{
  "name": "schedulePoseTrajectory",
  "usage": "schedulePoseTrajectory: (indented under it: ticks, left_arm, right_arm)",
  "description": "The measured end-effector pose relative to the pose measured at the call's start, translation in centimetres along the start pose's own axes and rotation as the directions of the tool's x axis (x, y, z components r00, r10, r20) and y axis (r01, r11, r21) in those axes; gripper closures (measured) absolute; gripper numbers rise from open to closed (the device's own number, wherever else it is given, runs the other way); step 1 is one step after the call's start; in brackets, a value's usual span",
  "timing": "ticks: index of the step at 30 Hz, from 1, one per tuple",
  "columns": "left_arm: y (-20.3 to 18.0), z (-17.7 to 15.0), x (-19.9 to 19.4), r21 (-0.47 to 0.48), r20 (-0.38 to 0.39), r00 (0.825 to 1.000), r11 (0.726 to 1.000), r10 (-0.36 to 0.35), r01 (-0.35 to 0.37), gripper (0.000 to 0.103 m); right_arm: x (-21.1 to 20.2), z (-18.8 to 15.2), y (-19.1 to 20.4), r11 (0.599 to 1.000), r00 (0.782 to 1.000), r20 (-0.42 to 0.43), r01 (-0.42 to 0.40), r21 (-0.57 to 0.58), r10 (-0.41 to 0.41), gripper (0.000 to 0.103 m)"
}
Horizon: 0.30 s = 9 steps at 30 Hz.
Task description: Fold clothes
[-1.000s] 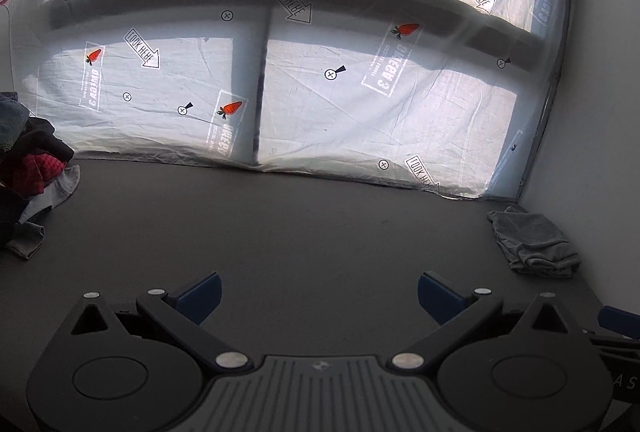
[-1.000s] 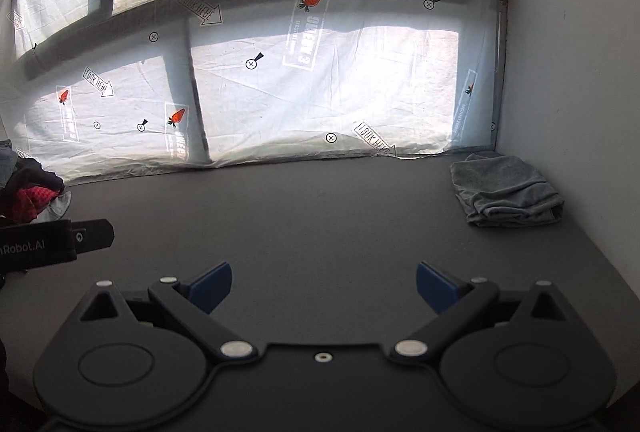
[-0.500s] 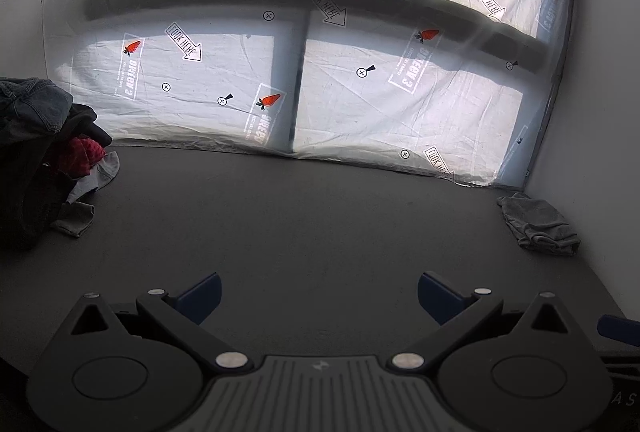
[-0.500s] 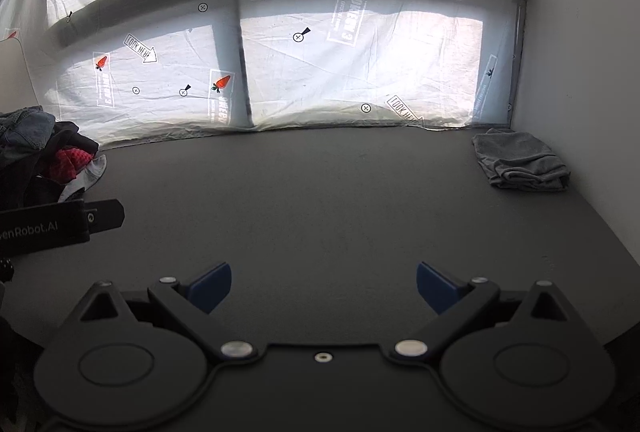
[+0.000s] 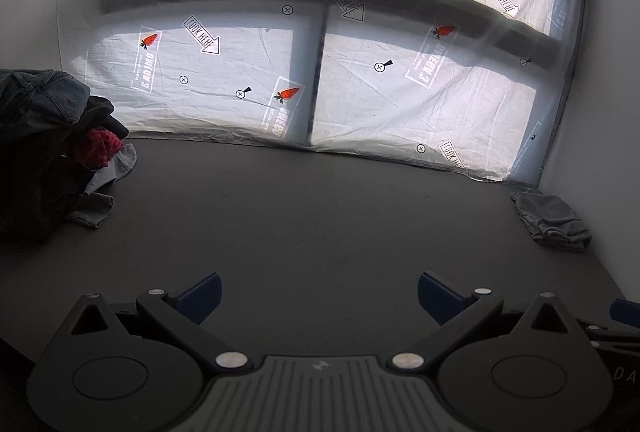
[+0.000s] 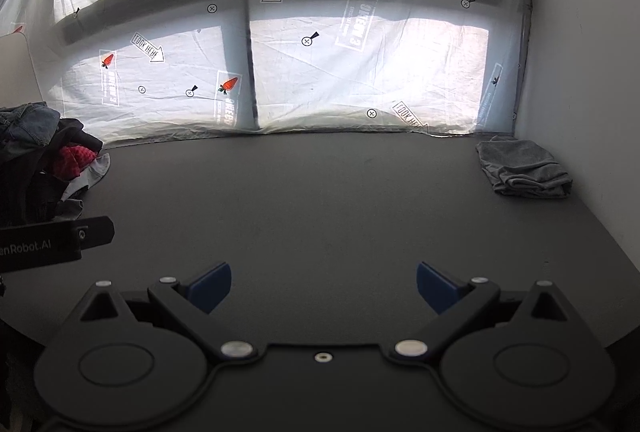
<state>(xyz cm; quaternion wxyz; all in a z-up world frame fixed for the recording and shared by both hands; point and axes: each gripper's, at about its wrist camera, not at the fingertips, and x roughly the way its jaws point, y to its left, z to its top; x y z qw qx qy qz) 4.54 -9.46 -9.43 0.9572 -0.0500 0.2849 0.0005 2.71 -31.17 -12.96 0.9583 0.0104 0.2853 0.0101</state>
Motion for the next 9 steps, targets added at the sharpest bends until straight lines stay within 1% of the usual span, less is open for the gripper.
schedulePoseTrajectory:
  ticks: [9]
  left_arm:
    - [-0.46, 0.23, -0.07, 0.039, 0.010, 0.999, 0.998, 0.042, -0.042, 0.000]
  right_arm:
    - [-0.34, -0.19, 0.00, 1.000, 1.000, 0.020, -0.011, 0.008, 0.011, 0.002]
